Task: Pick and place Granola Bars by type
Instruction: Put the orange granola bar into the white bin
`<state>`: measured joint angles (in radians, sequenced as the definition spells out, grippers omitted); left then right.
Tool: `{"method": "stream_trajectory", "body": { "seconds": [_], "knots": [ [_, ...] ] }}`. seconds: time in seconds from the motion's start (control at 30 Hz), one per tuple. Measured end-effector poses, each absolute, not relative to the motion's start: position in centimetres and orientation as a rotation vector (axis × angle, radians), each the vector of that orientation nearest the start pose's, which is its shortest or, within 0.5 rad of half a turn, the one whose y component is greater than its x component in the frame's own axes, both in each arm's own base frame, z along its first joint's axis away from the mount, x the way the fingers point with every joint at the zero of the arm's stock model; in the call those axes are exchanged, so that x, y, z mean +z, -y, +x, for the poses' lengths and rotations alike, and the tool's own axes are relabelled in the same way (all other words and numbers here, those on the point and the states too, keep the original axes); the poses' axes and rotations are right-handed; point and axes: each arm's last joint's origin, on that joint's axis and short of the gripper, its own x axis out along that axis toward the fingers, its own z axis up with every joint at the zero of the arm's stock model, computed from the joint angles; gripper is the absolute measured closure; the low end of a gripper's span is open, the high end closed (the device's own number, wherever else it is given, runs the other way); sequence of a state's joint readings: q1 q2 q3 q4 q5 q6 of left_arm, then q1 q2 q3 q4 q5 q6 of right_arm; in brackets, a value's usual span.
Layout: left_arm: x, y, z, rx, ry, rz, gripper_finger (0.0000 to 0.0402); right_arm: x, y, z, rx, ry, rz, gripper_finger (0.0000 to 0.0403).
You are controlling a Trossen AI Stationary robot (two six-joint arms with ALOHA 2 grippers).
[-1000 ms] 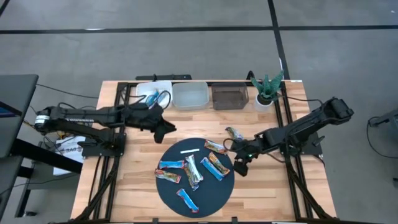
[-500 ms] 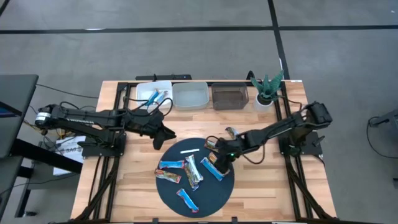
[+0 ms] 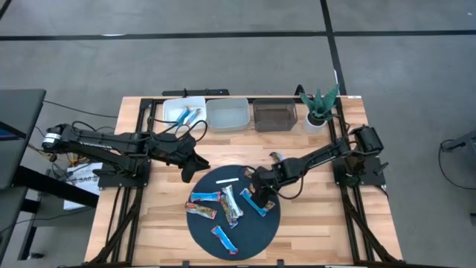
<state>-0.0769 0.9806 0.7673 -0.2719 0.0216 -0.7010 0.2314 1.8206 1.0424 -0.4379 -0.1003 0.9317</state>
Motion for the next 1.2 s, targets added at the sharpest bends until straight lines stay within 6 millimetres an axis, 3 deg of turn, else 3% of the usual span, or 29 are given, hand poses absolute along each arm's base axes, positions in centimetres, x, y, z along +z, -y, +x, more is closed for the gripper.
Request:
{"method": "stream_trajectory", "body": {
  "seconds": [0.13, 0.43, 0.57, 0.7, 0.87, 1.2],
  "knots": [
    [28.5, 1.7, 21.0, 0.076, -0.499, -0.672, 0.0299, 14.0, -7.9, 32.5, -0.316, -1.255, 0.726, 0.0169],
    [28.4, 1.7, 21.0, 0.074, -0.5, -0.665, 0.0299, 14.0, -8.4, 32.4, -0.261, -1.278, 0.755, 0.0321],
    [28.4, 1.7, 21.0, 0.074, -0.5, -0.666, 0.0299, 14.0, -8.4, 32.5, -0.25, -1.279, 0.762, 0.0362],
    [28.4, 1.7, 21.0, 0.075, -0.502, -0.694, 0.0299, 14.5, -8.5, 32.8, -0.241, -1.271, 0.764, 0.0378],
    [28.4, 1.7, 21.0, 0.062, -0.508, -0.706, 0.0299, 16.9, -8.3, 34.7, -0.191, -1.191, 0.762, 0.037],
    [28.4, 1.4, 21.0, 0.209, -0.452, -0.803, 0.0299, 24.4, -4.6, 38.8, -0.197, -0.965, 0.712, 0.0383]
  ]
}}
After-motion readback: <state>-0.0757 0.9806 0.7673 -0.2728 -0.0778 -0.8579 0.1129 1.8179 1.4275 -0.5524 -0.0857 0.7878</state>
